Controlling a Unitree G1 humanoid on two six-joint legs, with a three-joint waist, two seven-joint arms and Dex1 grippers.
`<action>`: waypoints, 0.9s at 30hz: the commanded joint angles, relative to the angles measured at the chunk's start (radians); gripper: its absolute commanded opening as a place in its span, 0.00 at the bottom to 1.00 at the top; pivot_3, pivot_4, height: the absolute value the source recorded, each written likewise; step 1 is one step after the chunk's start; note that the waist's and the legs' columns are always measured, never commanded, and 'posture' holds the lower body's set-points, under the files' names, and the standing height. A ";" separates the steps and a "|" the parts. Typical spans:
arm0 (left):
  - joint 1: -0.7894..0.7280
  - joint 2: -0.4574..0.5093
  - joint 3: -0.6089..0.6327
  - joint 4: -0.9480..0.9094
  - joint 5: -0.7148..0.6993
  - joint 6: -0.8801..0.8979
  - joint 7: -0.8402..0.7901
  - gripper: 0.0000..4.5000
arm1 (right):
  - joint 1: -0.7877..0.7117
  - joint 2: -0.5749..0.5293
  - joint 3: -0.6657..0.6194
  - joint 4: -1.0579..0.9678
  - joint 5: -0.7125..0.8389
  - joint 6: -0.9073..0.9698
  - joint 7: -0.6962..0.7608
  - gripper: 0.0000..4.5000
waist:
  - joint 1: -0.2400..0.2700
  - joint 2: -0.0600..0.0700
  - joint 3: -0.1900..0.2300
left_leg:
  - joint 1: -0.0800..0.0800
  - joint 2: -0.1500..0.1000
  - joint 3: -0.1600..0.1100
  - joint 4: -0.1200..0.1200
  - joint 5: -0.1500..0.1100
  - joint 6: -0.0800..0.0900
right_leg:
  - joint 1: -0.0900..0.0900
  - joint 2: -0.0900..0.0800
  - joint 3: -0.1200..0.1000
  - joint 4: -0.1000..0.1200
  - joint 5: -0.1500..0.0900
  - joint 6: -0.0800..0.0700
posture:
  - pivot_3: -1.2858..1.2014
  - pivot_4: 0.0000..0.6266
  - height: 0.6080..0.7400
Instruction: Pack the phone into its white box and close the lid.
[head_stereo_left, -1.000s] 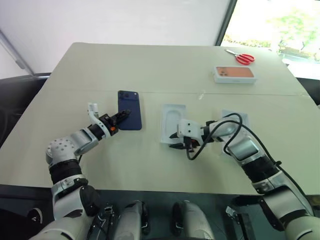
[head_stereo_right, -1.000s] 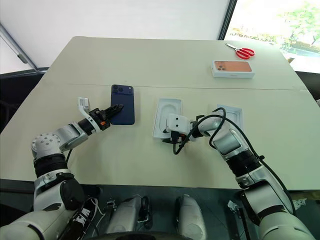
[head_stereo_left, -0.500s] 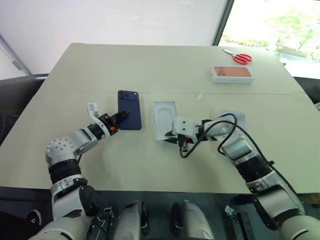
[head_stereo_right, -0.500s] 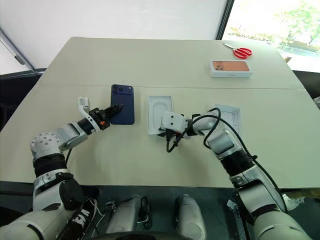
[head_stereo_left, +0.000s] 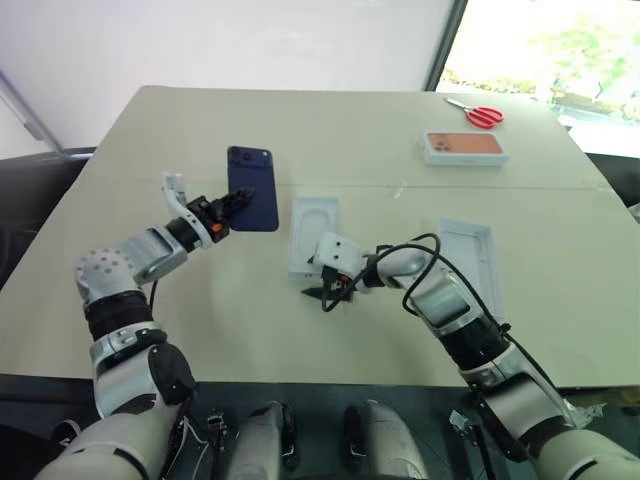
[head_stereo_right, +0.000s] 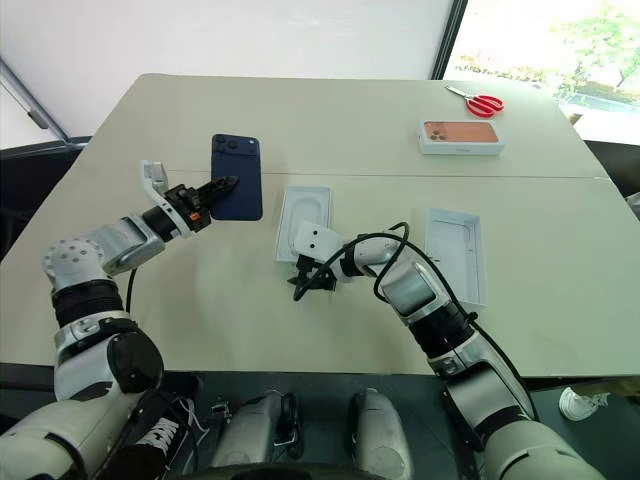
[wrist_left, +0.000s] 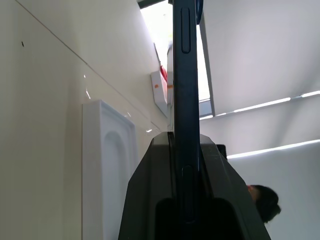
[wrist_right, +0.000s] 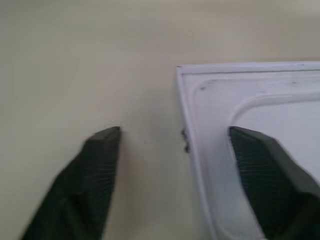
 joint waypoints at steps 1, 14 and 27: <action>-0.001 -0.027 -0.034 -0.046 -0.026 0.011 -0.012 0.00 | -0.003 -0.027 -0.059 -0.085 0.089 0.018 0.053 0.85 | 0.004 -0.001 0.001 | 0.000 0.000 0.000 0.000 0.000 0.000 | 0.000 0.000 0.000 0.000 0.000 0.000 | 0.52 0.24 0.99; -0.029 -0.115 -0.139 0.030 0.035 -0.049 -0.022 0.00 | -0.031 -0.218 -0.268 -0.058 0.203 0.062 0.035 0.85 | 0.004 -0.003 0.002 | -0.001 0.000 0.000 0.000 0.000 0.001 | -0.001 0.000 0.000 -0.001 0.000 0.000 | 0.52 0.24 0.99; -0.033 -0.134 -0.165 0.029 0.037 -0.021 0.003 0.50 | -0.050 -0.188 -0.237 0.041 0.166 -0.024 -0.057 0.87 | 0.007 -0.004 0.003 | -0.002 0.000 0.000 0.000 0.001 0.003 | -0.001 0.000 0.000 -0.001 0.000 0.000 | 0.52 0.24 0.99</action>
